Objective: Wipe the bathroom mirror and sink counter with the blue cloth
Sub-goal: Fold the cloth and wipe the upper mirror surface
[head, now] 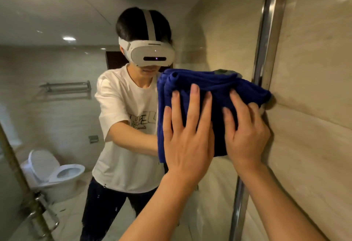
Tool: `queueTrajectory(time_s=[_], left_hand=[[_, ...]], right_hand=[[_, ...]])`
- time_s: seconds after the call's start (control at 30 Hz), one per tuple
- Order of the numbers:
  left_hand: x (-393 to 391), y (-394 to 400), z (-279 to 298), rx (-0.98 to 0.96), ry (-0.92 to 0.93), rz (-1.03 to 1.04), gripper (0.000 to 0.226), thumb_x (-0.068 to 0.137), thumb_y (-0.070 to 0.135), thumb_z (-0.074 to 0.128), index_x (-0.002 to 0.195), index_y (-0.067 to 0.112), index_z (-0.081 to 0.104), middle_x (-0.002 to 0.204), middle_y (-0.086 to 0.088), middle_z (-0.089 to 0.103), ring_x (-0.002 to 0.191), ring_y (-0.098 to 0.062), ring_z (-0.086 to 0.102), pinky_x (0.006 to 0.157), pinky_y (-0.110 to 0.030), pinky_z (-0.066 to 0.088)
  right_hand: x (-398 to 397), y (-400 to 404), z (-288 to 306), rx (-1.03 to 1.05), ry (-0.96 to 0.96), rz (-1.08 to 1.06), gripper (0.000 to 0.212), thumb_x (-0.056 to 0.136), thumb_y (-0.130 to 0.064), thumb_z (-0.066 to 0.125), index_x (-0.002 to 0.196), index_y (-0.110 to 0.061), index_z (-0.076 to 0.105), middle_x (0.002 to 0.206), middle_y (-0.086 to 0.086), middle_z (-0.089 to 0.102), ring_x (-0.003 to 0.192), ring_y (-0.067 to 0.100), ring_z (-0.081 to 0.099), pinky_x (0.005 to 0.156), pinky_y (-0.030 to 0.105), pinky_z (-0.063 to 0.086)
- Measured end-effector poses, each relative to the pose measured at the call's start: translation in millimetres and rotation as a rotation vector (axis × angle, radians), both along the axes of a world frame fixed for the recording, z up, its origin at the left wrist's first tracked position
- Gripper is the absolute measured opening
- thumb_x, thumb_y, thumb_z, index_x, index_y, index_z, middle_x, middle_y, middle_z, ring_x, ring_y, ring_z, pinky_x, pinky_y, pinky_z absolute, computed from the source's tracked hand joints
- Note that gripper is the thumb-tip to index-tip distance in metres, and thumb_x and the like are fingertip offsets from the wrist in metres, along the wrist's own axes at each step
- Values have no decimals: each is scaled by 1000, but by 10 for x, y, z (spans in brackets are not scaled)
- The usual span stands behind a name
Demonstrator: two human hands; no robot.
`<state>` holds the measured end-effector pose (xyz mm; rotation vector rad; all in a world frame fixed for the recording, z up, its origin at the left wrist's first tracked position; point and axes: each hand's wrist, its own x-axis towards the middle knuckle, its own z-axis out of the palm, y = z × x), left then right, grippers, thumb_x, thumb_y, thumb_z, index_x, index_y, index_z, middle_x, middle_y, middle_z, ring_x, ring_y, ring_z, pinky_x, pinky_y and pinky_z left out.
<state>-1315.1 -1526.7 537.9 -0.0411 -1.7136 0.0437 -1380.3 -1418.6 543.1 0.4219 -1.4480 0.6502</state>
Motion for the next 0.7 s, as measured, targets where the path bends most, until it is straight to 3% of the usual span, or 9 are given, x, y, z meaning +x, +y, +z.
queueTrajectory(time_s=[0.1, 0.2, 0.4, 0.57, 0.7], left_hand=[[-6, -80, -11, -37, 42, -65, 55, 94, 16, 59, 145, 16, 40, 156, -4, 26, 147, -33, 19, 122, -43, 14], [63, -156, -34, 11, 5, -153, 51, 88, 14, 62, 138, 8, 54, 150, -10, 31, 146, -34, 23, 123, -44, 10], [285, -433, 48, 104, -58, -14, 75, 92, 31, 53, 155, 13, 17, 161, -17, 9, 151, -39, 8, 123, -48, 4], [511, -976, 31, 150, 37, 159, 58, 102, 33, 40, 153, 9, 26, 159, -14, 13, 148, -45, 15, 121, -54, 12], [424, -823, 143, -8, 41, 79, 55, 98, 25, 53, 150, 14, 37, 160, -5, 23, 146, -42, 23, 119, -56, 20]], right_hand=[[28, -35, 19, -35, -49, 34, 34, 102, -26, 49, 126, -6, 62, 98, 13, 67, 83, 18, 59, 67, 15, 37], [118, -101, 13, -47, -86, 82, 34, 102, -26, 50, 128, -8, 59, 102, 12, 66, 85, 23, 64, 67, 21, 43], [413, -514, 110, -39, -87, 115, 36, 100, -32, 51, 127, -11, 62, 98, 9, 65, 81, 19, 63, 68, 19, 42], [666, -1082, 194, 38, 6, 135, 38, 99, -41, 53, 125, -17, 65, 96, 6, 70, 82, 20, 66, 64, 29, 52], [540, -872, 196, -29, -12, 103, 35, 99, -37, 55, 125, -16, 64, 103, 8, 69, 87, 22, 66, 68, 26, 47]])
